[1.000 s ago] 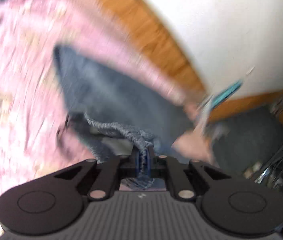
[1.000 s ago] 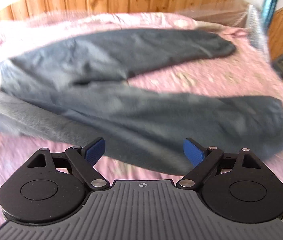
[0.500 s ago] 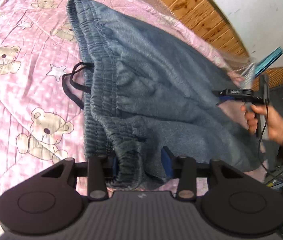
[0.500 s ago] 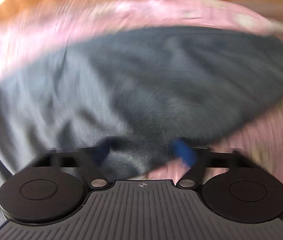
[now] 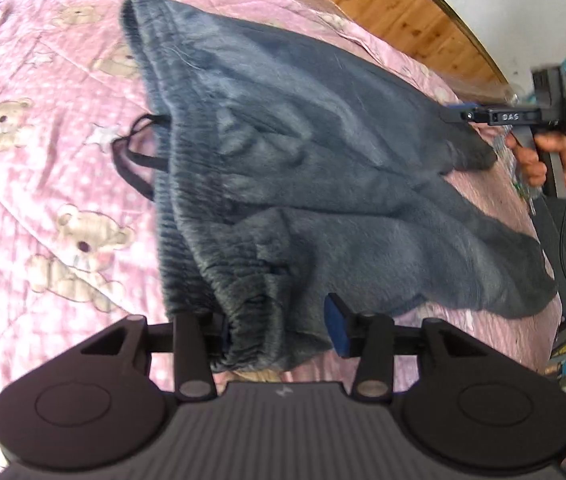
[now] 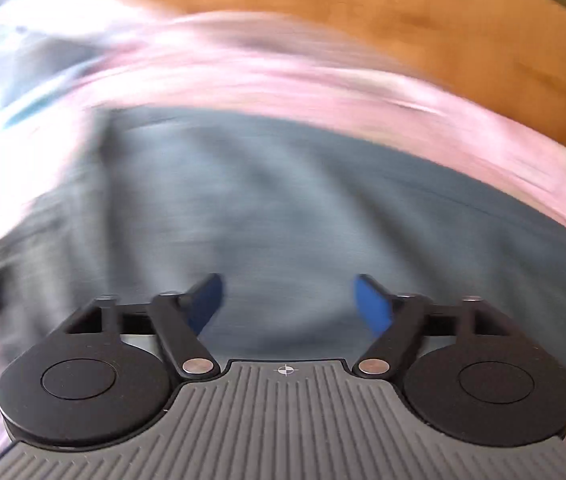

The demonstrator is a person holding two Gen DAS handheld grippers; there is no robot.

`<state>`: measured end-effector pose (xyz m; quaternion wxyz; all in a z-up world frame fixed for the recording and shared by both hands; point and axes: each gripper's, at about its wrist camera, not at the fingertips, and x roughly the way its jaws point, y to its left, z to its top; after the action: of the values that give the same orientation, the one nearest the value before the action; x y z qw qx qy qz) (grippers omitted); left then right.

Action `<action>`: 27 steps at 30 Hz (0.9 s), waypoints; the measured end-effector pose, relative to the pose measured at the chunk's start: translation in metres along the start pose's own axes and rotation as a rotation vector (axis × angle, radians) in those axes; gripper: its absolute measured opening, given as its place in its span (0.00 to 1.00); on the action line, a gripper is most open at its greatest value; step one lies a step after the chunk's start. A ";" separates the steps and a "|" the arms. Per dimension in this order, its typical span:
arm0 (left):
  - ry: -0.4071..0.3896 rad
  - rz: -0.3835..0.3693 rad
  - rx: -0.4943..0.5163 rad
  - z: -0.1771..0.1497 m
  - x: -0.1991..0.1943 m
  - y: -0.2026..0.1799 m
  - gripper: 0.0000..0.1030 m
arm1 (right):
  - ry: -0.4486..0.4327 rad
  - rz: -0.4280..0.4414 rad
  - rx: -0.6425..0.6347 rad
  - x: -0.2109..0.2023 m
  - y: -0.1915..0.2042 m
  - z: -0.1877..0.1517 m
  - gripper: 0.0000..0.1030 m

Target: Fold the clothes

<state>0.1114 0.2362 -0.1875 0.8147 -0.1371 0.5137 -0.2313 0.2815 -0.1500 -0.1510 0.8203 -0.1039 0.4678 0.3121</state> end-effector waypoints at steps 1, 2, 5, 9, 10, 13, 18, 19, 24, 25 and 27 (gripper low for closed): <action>-0.007 0.000 -0.009 0.000 0.001 0.001 0.42 | 0.003 0.044 -0.045 0.012 0.018 0.006 0.77; -0.013 0.000 -0.018 0.000 0.001 0.002 0.42 | 0.007 0.088 -0.090 0.024 0.035 0.012 0.77; -0.026 0.000 -0.034 -0.001 -0.001 0.005 0.41 | 0.034 0.184 -0.187 0.056 0.082 0.023 0.68; -0.026 0.004 0.008 -0.002 -0.006 0.006 0.41 | 0.097 0.120 -0.287 0.085 0.100 0.035 0.00; -0.035 0.002 0.013 -0.001 -0.008 0.007 0.42 | 0.089 0.101 -0.272 0.084 0.096 0.042 0.00; -0.074 -0.011 0.019 0.004 -0.014 0.011 0.51 | 0.046 0.029 -0.197 0.075 0.075 0.061 0.00; -0.099 -0.048 0.029 0.010 -0.008 0.014 0.57 | 0.061 0.023 -0.049 0.090 0.053 0.063 0.00; -0.091 -0.064 0.046 0.010 -0.005 0.013 0.55 | 0.069 0.021 -0.018 0.093 0.050 0.061 0.01; -0.014 -0.164 -0.027 0.030 -0.029 0.008 0.06 | -0.006 -0.095 0.096 0.058 0.040 0.040 0.50; -0.015 -0.204 -0.090 0.038 -0.047 0.007 0.06 | -0.044 -0.141 0.104 0.033 0.041 0.031 0.52; -0.073 -0.330 -0.248 0.057 -0.102 0.015 0.07 | -0.103 -0.264 0.122 -0.020 0.041 -0.002 0.77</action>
<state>0.1291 0.3015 -0.0904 0.7608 -0.3269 0.4791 -0.2912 0.2481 -0.1273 -0.1310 0.8820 -0.0983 0.4254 0.1774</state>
